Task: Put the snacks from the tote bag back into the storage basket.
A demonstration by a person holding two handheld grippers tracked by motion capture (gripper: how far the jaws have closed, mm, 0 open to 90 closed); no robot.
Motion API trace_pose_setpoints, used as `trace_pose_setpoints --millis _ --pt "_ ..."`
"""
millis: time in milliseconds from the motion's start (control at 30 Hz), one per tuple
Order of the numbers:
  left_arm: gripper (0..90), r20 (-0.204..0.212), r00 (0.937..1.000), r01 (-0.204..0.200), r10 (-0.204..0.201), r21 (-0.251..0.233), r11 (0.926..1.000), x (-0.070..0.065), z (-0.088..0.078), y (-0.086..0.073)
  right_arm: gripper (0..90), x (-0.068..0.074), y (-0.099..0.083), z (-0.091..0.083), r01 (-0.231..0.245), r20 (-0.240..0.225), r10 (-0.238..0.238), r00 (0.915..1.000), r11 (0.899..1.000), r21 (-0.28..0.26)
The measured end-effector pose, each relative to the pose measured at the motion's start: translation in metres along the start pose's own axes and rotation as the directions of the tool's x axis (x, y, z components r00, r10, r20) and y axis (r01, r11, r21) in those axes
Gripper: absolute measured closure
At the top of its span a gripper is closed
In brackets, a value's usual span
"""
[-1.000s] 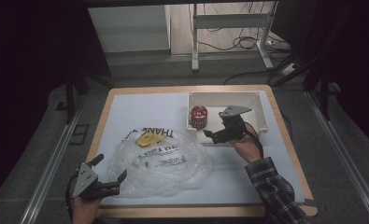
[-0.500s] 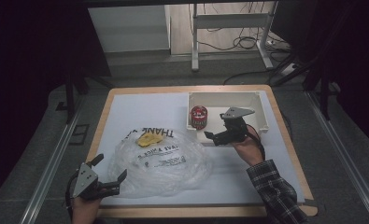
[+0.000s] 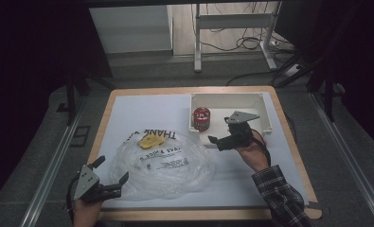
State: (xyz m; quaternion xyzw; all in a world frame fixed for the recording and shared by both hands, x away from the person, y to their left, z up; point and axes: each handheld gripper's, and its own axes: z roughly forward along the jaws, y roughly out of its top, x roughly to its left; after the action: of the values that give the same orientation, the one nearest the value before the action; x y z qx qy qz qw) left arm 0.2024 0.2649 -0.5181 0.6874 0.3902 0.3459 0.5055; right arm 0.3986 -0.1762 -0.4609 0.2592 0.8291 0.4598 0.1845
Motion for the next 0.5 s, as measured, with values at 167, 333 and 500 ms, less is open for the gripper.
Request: trace_pose_setpoints --millis 167,333,500 --pt "1.0 0.002 1.0000 -0.001 0.001 -0.001 1.0000 0.0000 0.0003 0.0000 1.2 0.0020 -0.0016 -0.0027 0.008 0.002 -0.008 1.0000 1.000 0.002" --pt "1.0 0.002 1.0000 0.001 -0.001 -0.002 1.0000 0.0002 0.0002 0.0000 1.2 0.0051 -0.0026 -0.0059 0.016 -0.001 -0.016 0.9999 1.000 -0.002" --pt "1.0 0.003 1.0000 0.000 0.000 -0.001 1.0000 0.0000 0.0004 0.0000 1.1 0.0083 -0.0032 -0.0088 0.024 -0.005 -0.024 0.9997 1.000 -0.005"
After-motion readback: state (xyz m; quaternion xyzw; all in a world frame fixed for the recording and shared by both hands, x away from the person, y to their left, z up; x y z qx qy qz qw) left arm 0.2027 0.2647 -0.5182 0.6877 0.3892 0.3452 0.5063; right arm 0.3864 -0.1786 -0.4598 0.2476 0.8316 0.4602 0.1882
